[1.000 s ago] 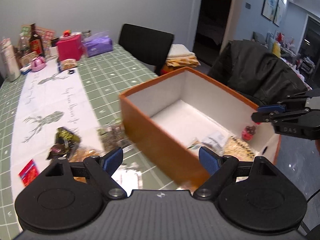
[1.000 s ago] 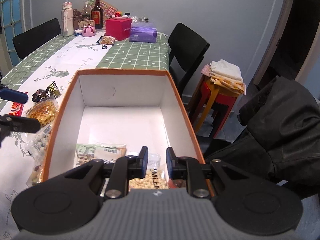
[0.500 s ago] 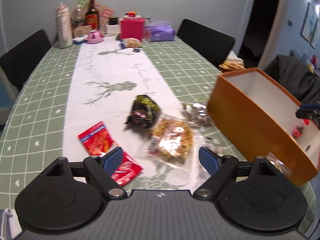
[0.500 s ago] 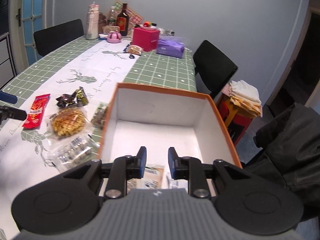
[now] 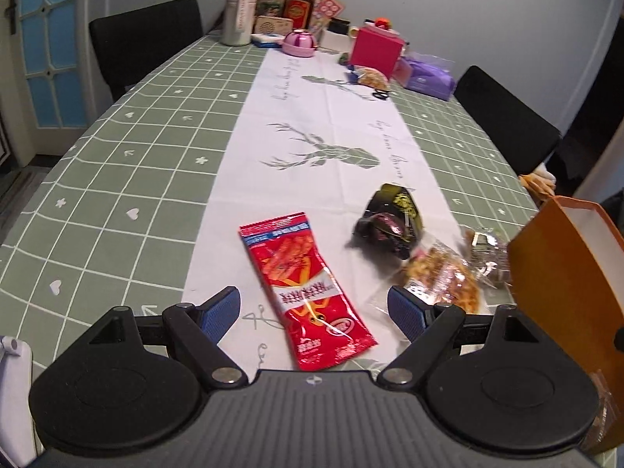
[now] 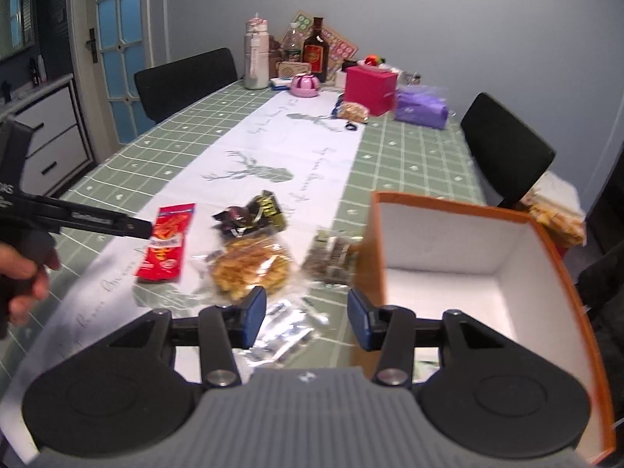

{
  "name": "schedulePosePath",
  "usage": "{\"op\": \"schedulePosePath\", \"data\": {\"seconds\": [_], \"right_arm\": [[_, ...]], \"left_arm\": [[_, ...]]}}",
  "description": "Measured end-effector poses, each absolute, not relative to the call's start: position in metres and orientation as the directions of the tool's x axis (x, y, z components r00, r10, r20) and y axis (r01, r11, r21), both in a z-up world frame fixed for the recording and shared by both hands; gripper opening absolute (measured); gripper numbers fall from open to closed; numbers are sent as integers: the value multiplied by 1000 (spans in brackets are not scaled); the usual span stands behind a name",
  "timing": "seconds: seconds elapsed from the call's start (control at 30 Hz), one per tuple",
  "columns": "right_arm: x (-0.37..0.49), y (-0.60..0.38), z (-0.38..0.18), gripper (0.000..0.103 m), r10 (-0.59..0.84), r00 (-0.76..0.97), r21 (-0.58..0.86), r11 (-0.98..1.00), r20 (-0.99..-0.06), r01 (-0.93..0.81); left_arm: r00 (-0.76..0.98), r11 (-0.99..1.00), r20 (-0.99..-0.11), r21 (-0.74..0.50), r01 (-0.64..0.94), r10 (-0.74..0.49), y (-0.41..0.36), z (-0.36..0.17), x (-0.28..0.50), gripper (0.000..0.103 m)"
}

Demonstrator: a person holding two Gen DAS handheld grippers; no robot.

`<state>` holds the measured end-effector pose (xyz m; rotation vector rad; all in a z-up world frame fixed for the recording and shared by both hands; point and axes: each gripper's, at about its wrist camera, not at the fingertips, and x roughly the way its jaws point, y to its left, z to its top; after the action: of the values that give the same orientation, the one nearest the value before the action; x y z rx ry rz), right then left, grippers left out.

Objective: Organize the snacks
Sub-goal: 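Withdraw both tools from the box back over the table snacks, then grasp the red snack bag with the left tool while the right tool grasps the clear bag of white balls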

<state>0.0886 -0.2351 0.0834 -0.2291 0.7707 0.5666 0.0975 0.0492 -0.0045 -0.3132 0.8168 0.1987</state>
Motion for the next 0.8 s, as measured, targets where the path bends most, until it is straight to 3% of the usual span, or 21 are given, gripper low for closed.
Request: {"op": "schedulePosePath", "data": {"seconds": [0.1,0.23,0.27,0.4,0.8], "right_arm": [[91,-219,70,52,398,554,47,839,-731,-542],[100,-200,50,72,367,535,108,885,-761,-453],[102,-197,45,73,357,529,122,896,-770,-427],[114,-186,21,73,296,496,142,935,-816,-324],[128,-171,-20,73,130,509,17,975,-851,-221]], "left_arm": [[649,927,-758,-198,-317,60,49,-15,105,100],[642,930,-762,-166,-327,90,43,-20,115,100],[642,930,-760,-159,-332,99,42,-20,117,100],[632,916,-765,-158,-369,122,43,-24,124,100],[587,903,-797,-138,-407,143,41,-47,142,100]]}}
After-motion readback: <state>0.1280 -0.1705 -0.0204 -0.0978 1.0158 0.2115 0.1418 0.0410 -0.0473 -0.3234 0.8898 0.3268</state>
